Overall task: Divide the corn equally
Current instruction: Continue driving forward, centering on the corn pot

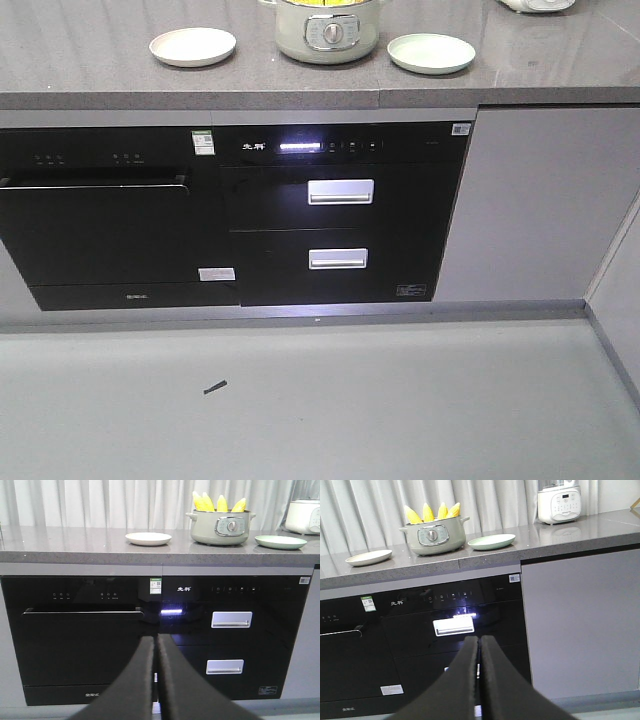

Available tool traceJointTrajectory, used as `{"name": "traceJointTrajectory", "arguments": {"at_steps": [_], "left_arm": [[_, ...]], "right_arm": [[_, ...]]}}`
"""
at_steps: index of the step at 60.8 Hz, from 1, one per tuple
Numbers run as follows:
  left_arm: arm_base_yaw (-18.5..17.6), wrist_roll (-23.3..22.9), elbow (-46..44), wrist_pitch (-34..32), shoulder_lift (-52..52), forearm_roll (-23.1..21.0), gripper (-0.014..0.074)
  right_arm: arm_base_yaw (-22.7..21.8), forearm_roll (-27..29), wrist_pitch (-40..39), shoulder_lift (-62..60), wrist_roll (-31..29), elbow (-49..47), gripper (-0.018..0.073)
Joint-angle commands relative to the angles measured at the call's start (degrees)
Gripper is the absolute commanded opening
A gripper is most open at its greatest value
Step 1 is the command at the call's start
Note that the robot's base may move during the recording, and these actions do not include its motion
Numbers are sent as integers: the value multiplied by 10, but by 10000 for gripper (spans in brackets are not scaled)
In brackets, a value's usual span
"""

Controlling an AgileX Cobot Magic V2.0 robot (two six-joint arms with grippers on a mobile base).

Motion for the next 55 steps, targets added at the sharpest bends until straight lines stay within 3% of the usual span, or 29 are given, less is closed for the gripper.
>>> {"name": "traceJointTrajectory", "arguments": {"at_steps": [1, 55], "left_arm": [[-6, -4, -14, -43, -7, -4, -6], [-6, -4, -14, -43, -7, -4, -6]], "right_arm": [[-1, -6, -42, -2, -1, 10, -2], [-1, -6, -42, -2, -1, 10, -2]]}}
